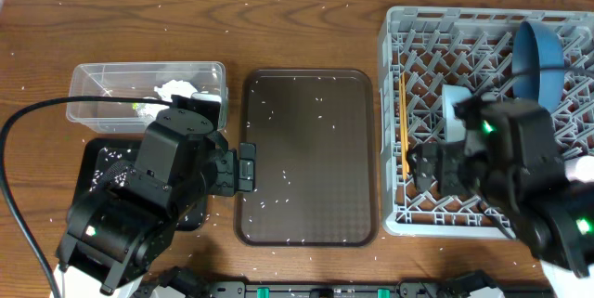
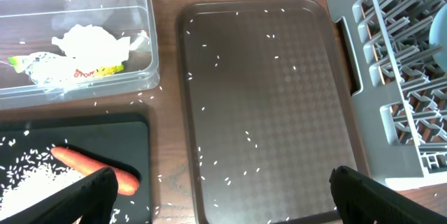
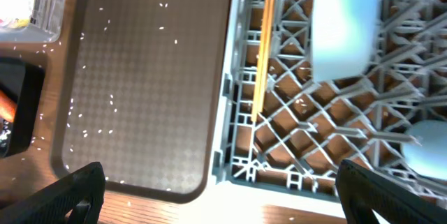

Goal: Sort waste into correct bins and load items into the dishwasher rack

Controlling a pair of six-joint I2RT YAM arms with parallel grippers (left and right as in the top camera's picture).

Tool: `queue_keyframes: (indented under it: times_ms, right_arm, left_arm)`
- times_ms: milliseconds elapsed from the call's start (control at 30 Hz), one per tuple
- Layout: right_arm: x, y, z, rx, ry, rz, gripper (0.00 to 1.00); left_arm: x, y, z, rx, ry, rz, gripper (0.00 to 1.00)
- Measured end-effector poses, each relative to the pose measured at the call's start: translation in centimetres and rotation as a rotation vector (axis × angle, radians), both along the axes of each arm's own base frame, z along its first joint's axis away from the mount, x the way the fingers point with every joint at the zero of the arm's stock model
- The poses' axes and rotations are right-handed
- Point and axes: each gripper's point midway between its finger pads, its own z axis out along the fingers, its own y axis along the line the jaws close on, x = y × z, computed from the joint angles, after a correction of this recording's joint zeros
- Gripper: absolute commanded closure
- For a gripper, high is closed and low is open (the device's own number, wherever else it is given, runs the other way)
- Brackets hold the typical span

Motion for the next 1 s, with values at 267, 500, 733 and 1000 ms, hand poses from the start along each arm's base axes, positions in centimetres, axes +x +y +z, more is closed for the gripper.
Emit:
queue_keyframes:
  times_ms: [267, 500, 733, 1000]
  right_arm:
    - [-0.6, -1.0, 3.8, -0.106, -0.249, 0.139, 0.01]
    - [0.0, -1.8, 6.9, -0.183, -0.504, 0.193, 0.01]
    - [0.1, -3.8, 3.8, -0.212, -0.669, 0.111, 0.01]
    - [-0.5, -3.3, -4.5, -0.194, -0.705, 0.143, 0.01]
  left_arm:
    - [0.0, 0.0, 0.0, 0.000, 0.000, 0.000, 0.02]
    - [0.0, 0.0, 0.0, 0.000, 0.000, 0.000, 0.02]
    - [0.0, 0.0, 0.0, 0.000, 0.000, 0.000, 0.02]
    - [0.0, 0.0, 0.0, -0.001, -0.001, 0.000, 0.02]
